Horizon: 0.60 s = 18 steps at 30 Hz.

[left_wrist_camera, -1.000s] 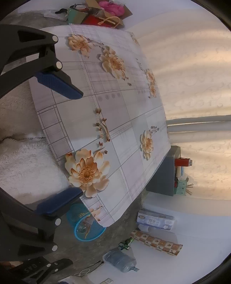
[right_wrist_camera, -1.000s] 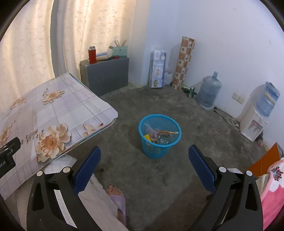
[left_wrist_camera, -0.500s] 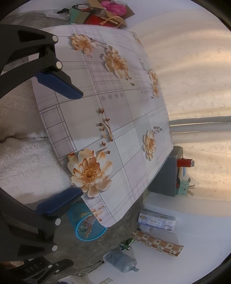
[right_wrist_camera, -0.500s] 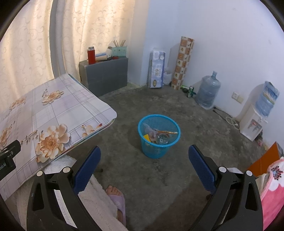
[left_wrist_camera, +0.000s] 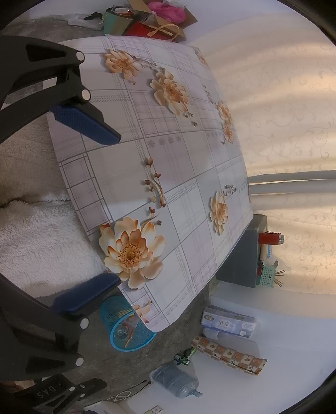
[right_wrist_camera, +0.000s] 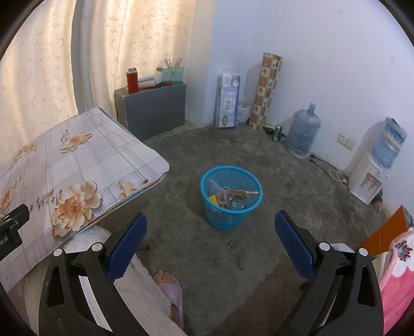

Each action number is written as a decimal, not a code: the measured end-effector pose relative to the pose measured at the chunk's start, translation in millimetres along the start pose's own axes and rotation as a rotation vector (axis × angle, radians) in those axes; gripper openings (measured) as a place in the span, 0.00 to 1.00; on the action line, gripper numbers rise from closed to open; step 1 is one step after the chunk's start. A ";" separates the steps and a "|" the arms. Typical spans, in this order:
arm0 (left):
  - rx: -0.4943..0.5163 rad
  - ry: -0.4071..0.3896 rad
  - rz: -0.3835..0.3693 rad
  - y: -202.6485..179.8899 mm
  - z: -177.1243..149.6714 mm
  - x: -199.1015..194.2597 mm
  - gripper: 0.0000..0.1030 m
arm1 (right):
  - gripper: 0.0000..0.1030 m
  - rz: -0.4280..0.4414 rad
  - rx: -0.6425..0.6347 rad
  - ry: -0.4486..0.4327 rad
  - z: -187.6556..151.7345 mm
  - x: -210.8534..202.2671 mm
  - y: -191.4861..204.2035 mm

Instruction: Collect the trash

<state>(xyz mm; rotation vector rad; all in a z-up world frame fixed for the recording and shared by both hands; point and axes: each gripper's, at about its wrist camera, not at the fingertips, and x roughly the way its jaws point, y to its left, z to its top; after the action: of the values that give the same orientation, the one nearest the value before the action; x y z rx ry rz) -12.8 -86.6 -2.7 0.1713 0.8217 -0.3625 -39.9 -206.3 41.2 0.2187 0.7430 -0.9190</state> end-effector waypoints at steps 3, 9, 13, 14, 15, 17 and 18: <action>0.001 0.002 0.000 0.1 -0.8 -0.3 0.95 | 0.92 -0.001 -0.001 -0.001 0.0 0.0 -0.1; 0.000 0.002 0.000 0.2 0.3 0.1 0.95 | 0.92 0.001 0.000 -0.001 0.0 0.0 -0.5; 0.001 0.004 0.000 0.3 0.2 0.0 0.95 | 0.92 0.000 0.000 0.000 0.2 -0.3 -0.3; 0.000 0.004 -0.001 0.4 0.0 -0.2 0.95 | 0.92 0.000 0.000 -0.001 0.2 -0.1 -0.4; 0.000 0.003 0.000 0.3 0.9 0.1 0.95 | 0.92 0.000 -0.001 -0.001 0.3 -0.1 -0.5; 0.000 0.002 0.000 0.4 0.1 -0.4 0.95 | 0.92 0.000 -0.001 -0.002 0.4 -0.7 -0.3; 0.000 0.003 -0.001 0.5 0.9 0.1 0.95 | 0.92 0.000 0.000 -0.002 0.3 -0.2 -0.4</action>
<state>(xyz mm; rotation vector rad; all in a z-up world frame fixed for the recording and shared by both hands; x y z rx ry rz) -12.0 -86.3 -2.1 0.1712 0.8249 -0.3633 -40.1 -206.5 41.5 0.2178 0.7417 -0.9188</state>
